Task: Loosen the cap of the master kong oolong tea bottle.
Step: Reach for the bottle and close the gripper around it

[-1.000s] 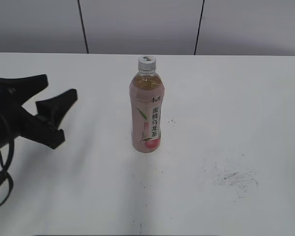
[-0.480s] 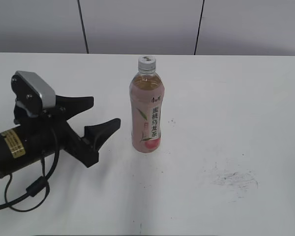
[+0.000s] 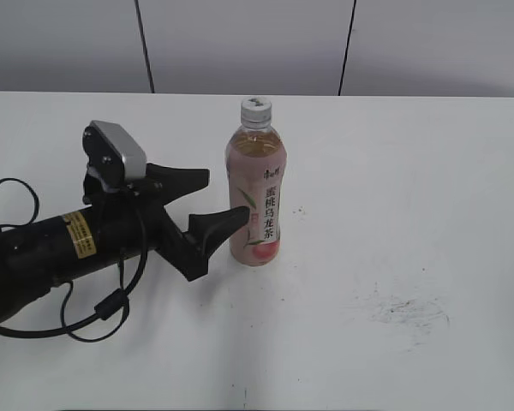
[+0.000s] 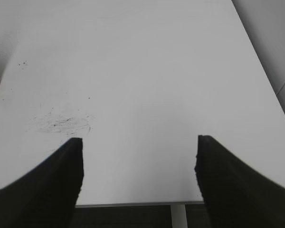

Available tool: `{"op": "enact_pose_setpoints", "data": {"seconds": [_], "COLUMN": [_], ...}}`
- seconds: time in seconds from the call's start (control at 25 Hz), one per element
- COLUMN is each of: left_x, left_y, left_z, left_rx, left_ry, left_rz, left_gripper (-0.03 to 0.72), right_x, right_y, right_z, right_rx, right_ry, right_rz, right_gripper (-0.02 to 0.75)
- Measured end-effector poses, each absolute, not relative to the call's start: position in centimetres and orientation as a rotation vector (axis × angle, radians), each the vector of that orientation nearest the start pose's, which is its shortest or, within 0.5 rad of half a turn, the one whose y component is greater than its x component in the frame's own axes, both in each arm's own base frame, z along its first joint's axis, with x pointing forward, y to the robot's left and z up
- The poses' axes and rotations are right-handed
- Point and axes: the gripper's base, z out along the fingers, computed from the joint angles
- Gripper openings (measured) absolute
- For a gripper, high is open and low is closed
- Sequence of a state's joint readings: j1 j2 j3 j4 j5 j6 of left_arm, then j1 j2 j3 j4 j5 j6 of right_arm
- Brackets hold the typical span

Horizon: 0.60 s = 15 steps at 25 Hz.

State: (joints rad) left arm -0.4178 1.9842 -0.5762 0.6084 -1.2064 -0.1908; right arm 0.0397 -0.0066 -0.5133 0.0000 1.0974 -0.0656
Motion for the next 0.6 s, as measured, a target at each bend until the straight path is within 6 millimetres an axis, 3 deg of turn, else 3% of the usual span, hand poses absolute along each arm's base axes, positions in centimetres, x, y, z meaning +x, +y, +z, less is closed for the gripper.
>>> {"op": "enact_pose_setpoints", "data": {"seconds": [0.28, 0.6], "left_x": [27.3, 28.8], "left_y": [-19.2, -20.5], "left_z": [11.3, 10.8], "left_rx": [0.831, 0.806], "left_ry": [1.549, 1.531], "left_rz": [-0.809, -0.806], "left_gripper": [0.532, 0.531], "right_x": [-0.9, -0.9], "right_y": [0.0, 0.1], "right_z": [27.8, 27.8], "right_rx": [-0.109, -0.110], "right_ry": [2.058, 2.058], "right_rz": [-0.004, 0.008], "right_gripper": [0.554, 0.554]}}
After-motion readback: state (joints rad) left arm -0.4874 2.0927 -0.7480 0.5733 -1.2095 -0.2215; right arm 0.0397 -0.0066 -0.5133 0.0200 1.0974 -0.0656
